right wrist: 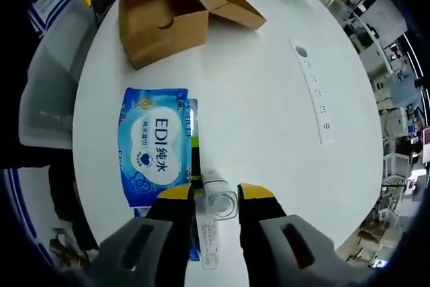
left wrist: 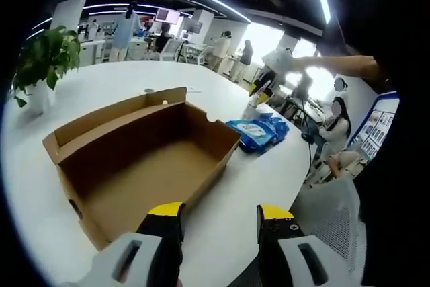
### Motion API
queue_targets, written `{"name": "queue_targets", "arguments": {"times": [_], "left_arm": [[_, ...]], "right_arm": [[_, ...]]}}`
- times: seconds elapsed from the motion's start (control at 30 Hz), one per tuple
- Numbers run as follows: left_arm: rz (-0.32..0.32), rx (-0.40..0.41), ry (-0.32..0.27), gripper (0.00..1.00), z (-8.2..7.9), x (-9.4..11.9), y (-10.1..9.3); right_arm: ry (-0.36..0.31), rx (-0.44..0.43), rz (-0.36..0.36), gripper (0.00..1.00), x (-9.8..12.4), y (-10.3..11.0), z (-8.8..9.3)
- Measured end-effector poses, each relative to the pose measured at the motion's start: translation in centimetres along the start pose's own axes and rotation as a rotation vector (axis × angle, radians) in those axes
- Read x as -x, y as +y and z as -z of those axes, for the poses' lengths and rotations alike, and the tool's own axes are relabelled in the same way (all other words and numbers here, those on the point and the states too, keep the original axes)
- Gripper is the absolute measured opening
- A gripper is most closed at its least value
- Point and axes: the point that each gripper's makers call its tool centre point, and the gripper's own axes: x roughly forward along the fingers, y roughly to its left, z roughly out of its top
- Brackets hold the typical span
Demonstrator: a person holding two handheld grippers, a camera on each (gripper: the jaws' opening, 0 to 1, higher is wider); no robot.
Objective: Operate the shoe box by opening the lid, removing the specified soft item, and placing it in the target area until the item is outside and the box remains undamaged.
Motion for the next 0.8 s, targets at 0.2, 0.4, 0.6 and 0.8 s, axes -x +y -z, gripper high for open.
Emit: {"name": "queue_targets", "arguments": {"times": [0.2,0.4,0.6,0.8], "left_arm": [[0.008,-0.006,-0.006,0.43,-0.3,0.0,-0.2],[0.024,0.0,-0.018,0.43,-0.6,0.0,-0.6],[0.035,-0.006,-0.027,0.43,-0.9,0.2,-0.9],[0.033,-0.003,-0.045,0.43,-1.2,0.9,-0.9]], "right_arm": [[-0.019,-0.021,0.031,0.25,1.2,-0.3,0.3],[-0.048,-0.067,0.078,0.29,2.8,-0.9,0.9],[-0.088,-0.135,0.118,0.29,4.7,-0.8,1.5],[-0.172,-0.25,0.149,0.28,6.1,-0.2,1.2]]}}
